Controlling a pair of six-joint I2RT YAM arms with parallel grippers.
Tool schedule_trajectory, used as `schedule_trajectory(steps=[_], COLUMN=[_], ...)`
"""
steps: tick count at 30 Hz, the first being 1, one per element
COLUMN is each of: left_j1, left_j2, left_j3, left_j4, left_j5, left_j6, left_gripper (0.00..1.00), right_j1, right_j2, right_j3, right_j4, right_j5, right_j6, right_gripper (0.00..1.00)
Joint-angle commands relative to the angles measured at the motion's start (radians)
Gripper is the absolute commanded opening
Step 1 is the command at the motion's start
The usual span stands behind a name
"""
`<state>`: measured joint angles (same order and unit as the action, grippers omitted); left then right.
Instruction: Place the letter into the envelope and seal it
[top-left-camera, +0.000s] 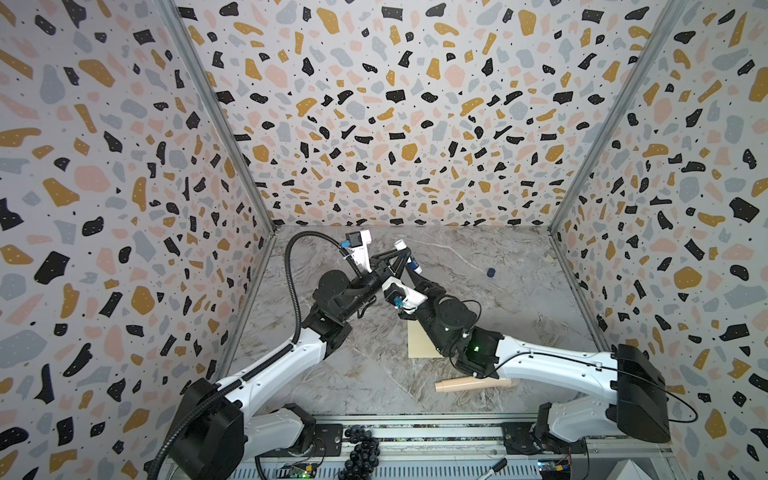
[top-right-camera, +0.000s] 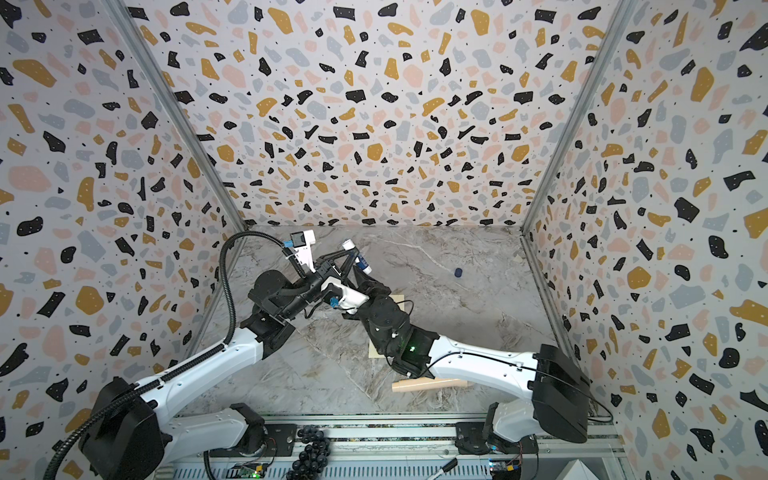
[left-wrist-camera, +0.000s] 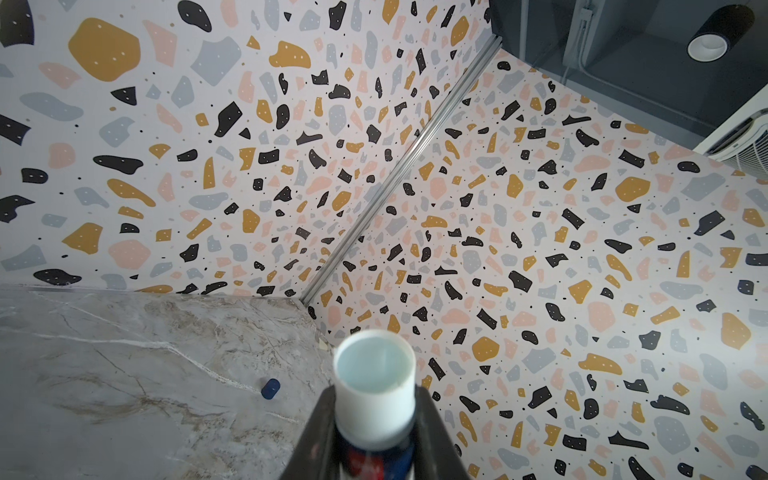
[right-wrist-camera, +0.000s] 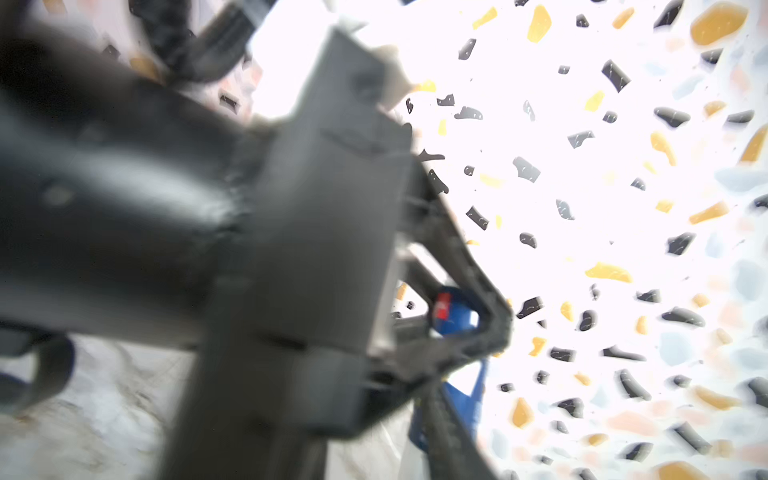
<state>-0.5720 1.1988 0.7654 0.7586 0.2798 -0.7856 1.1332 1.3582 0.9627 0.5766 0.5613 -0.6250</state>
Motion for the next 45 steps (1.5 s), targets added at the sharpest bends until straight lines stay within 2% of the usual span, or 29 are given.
schedule_trajectory(steps=[1,6,11,14,16,20,28,45], left_j1=[-0.003,-0.003,-0.003,-0.004,-0.003,-0.003,-0.003,-0.003], left_j2=[-0.030,-0.033,-0.033,-0.034,-0.034,-0.035,-0.031,-0.036], left_j3=[0.004,0.008,0.008,0.006,0.006,0.005,0.003,-0.003], left_j4=[0.046,0.050,0.064,0.072,0.074,0.076,0.086,0.089], left_j5=[0.004,0.003,0.010,0.015,0.016,0.017,0.020,0.023], left_j6=[0.004,0.006,-0.001,-0.006,-0.007,-0.009,-0.015,-0.020], left_gripper=[0.00,0.00,0.00,0.00,0.00,0.00,0.00,0.00], right_j1=[-0.072,-0.295,-0.525,-0.600,-0.619,-0.622,-0.619,-0.601], right_j2=[-0.138,-0.260,-0.223,-0.147,-0.097,-0.024,0.035,0.138], right_j3=[-0.032,-0.109,-0.142,-0.144,-0.141,-0.127,-0.114,-0.065], right_j4=[-0.097,-0.115,0.015,0.141,0.224,0.325,0.427,0.575], right_j5=[-0.237,-0.735,-1.196,-1.400,-1.485,-1.561,-1.541,-1.511], right_j6=[0.244,0.563,0.896,1.074,1.167,1.271,1.350,1.470], right_gripper=[0.56,0.74,0.83,0.84,0.84,0.76,0.62,0.56])
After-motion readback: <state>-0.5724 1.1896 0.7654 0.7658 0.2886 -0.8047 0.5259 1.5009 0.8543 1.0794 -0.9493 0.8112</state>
